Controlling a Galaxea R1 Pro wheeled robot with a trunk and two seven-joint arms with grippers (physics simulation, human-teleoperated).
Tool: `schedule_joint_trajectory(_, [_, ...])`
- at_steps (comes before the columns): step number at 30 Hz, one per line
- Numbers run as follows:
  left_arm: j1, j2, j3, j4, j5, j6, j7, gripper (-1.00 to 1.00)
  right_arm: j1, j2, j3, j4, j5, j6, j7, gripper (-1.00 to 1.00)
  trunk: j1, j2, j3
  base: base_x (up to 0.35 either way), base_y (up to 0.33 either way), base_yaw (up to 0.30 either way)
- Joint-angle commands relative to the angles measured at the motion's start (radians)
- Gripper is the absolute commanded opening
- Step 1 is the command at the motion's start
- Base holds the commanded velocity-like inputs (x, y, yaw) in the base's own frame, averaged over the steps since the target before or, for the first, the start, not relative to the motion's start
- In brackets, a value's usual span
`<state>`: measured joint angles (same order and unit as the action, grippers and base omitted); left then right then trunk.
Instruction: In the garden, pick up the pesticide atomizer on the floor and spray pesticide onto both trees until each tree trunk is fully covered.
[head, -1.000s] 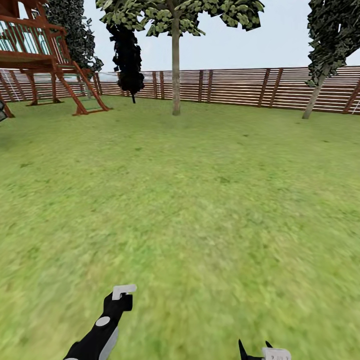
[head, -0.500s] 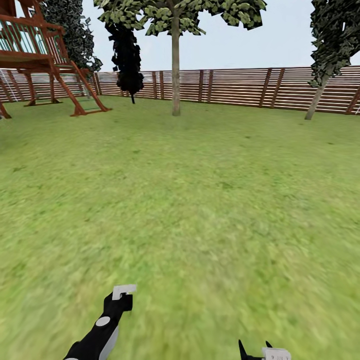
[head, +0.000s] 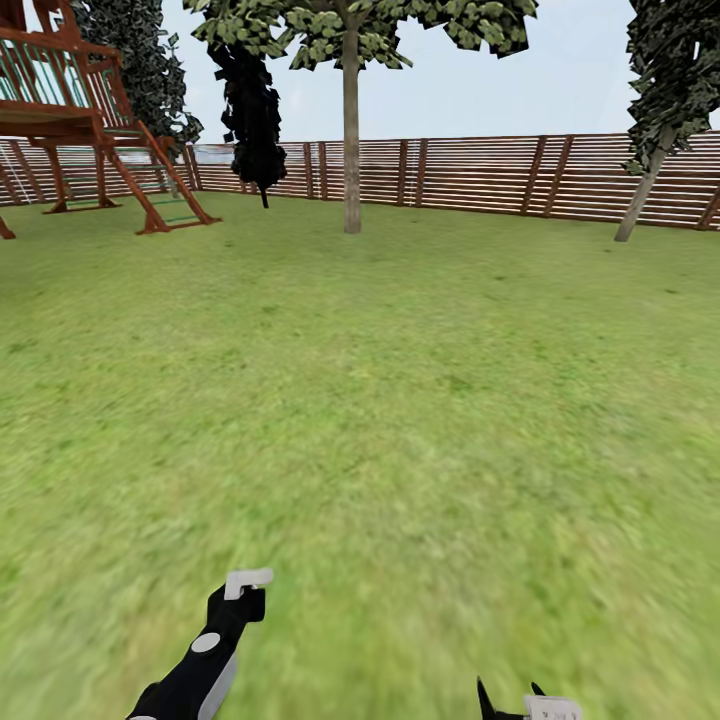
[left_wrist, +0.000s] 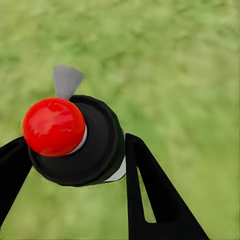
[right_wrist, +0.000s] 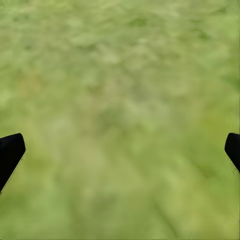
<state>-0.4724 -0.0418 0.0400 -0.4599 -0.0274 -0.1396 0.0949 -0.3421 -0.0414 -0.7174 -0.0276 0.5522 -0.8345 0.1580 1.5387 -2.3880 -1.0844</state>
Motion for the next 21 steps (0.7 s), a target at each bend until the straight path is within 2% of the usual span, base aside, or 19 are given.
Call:
schedule_joint_trajectory(1, [0.000, 0.000, 0.000, 0.000, 0.000, 0.000, 0.000, -1.00, 0.000, 0.000, 0.000, 0.000, 0.000, 0.000, 0.000, 1.00, 0.000, 0.000, 0.000, 0.340, 0.000, 0.000])
schedule_joint_trajectory(21, [0.000, 0.000, 0.001, 0.001, 0.000, 0.001, 0.002, -1.00, 0.000, 0.000, 0.000, 0.000, 0.000, 0.000, 0.000, 1.00, 0.000, 0.000, 0.000, 0.340, 0.000, 0.000])
